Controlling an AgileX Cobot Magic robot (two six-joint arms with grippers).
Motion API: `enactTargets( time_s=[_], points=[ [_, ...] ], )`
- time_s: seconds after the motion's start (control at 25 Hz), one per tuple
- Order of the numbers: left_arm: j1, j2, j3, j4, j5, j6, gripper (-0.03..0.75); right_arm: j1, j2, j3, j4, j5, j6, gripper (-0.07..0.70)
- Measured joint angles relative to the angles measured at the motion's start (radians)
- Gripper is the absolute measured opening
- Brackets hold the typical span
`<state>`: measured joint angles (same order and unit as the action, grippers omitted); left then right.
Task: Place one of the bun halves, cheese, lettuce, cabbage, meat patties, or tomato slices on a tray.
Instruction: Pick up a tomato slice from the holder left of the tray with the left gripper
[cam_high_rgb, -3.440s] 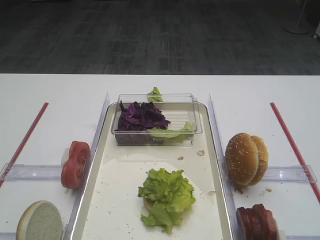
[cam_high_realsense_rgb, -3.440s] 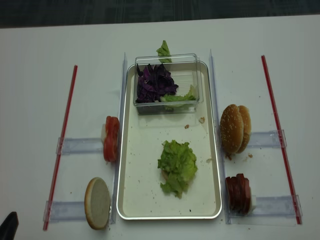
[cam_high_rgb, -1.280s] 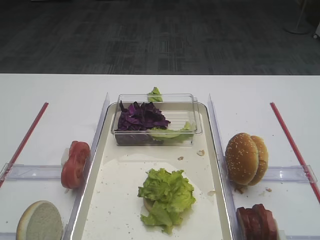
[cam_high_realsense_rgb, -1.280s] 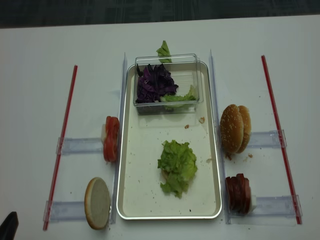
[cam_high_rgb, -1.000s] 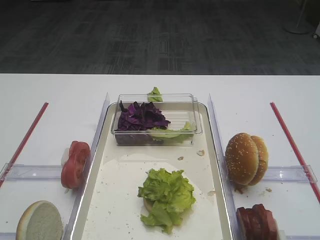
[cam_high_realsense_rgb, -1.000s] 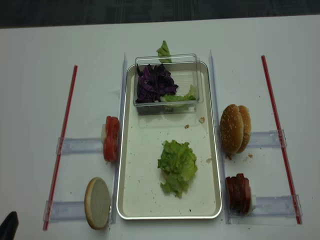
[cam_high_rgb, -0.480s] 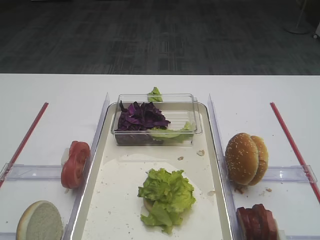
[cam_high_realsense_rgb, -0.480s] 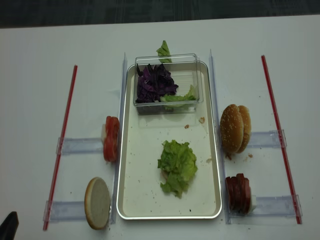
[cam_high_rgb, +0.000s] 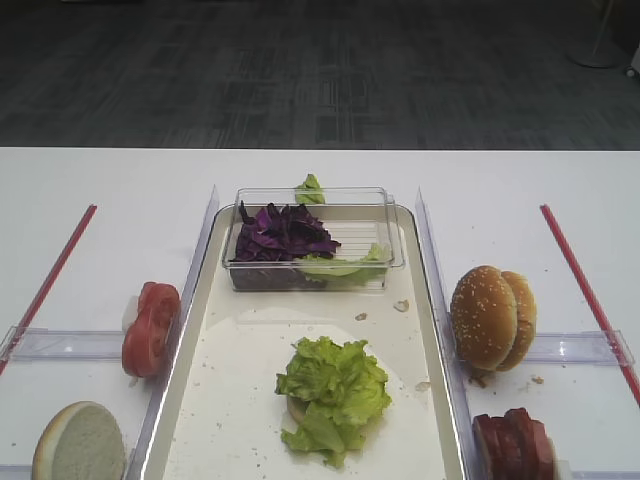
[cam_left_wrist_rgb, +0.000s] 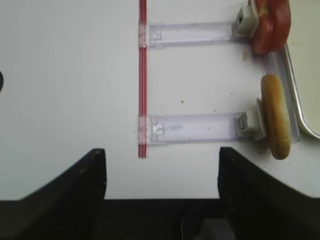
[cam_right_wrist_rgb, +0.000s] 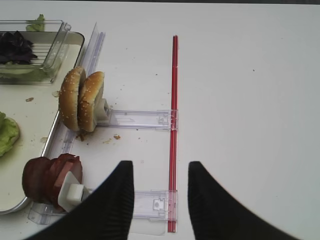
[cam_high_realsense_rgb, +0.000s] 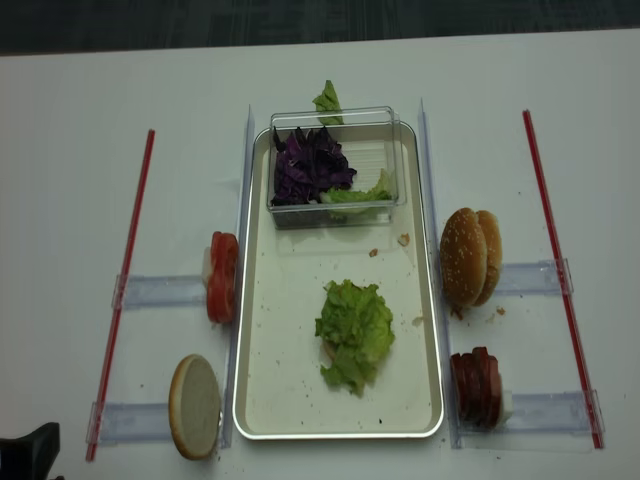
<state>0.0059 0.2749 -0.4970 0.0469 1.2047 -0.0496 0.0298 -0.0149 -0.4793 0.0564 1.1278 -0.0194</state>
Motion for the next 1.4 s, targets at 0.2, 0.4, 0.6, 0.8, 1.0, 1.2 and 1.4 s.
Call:
enactTargets(
  time_s=[0.2, 0.4, 0.6, 0.8, 1.0, 1.2, 1.4],
  points=[
    [0.0, 0.178, -0.005, 0.0, 0.005, -0.002, 0.439, 0.0, 0.0, 0.0, 0.0, 0.0, 0.0, 0.302],
    [0.0, 0.351, -0.006, 0.0, 0.005, -0.002, 0.439, 0.0, 0.0, 0.0, 0.0, 0.0, 0.0, 0.302],
    [0.0, 0.48, -0.024, 0.0, 0.001, -0.002, 0.44, 0.0, 0.0, 0.0, 0.0, 0.0, 0.0, 0.302],
    [0.0, 0.529, -0.051, 0.0, 0.001, -0.002, 0.439, 0.0, 0.0, 0.0, 0.0, 0.0, 0.0, 0.302],
    [0.0, 0.553, -0.066, 0.0, 0.018, -0.004, 0.44, 0.0, 0.0, 0.0, 0.0, 0.0, 0.0, 0.302],
    [0.0, 0.561, -0.066, 0.0, 0.021, -0.004, 0.44, 0.0, 0.0, 0.0, 0.0, 0.0, 0.0, 0.302],
    [0.0, 0.561, -0.066, 0.0, 0.021, -0.005, 0.44, 0.0, 0.0, 0.0, 0.0, 0.0, 0.0, 0.302]
  ],
)
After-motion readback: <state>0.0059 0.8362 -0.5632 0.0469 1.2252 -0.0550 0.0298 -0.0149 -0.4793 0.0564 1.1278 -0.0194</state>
